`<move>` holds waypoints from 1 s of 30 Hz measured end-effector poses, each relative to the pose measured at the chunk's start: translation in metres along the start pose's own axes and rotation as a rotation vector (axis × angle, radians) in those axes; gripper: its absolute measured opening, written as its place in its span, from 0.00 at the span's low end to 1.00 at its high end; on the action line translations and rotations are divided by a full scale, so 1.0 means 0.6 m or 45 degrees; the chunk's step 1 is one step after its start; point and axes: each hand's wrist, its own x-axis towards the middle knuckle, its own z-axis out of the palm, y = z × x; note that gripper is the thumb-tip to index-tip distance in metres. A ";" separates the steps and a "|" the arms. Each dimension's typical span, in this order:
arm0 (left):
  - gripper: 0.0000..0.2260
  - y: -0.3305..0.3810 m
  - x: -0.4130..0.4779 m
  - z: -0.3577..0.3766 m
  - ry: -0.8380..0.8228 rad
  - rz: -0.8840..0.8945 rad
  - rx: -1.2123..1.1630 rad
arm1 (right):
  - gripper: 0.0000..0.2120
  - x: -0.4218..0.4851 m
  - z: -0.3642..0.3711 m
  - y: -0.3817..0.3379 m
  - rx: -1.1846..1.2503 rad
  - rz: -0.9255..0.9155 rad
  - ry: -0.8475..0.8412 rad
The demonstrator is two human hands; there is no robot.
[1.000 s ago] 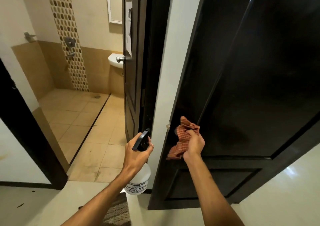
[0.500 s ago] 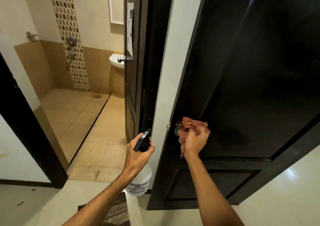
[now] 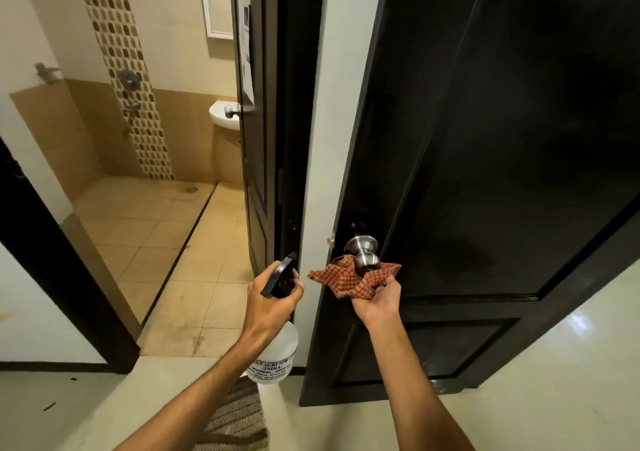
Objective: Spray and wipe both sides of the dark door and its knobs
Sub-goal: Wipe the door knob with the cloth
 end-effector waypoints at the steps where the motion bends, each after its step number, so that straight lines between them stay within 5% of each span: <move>1: 0.08 0.000 0.000 0.002 0.003 -0.003 0.001 | 0.24 0.000 0.001 -0.001 -0.037 -0.017 0.018; 10: 0.06 -0.002 -0.002 0.004 -0.013 0.005 0.017 | 0.23 0.003 0.057 0.026 -0.680 -0.545 0.227; 26: 0.07 -0.004 -0.029 0.013 -0.266 0.052 -0.038 | 0.13 -0.129 -0.082 0.003 -0.912 -0.927 0.396; 30: 0.06 0.000 -0.069 0.031 -0.394 0.064 -0.054 | 0.21 -0.212 -0.135 -0.012 -0.989 -1.022 0.437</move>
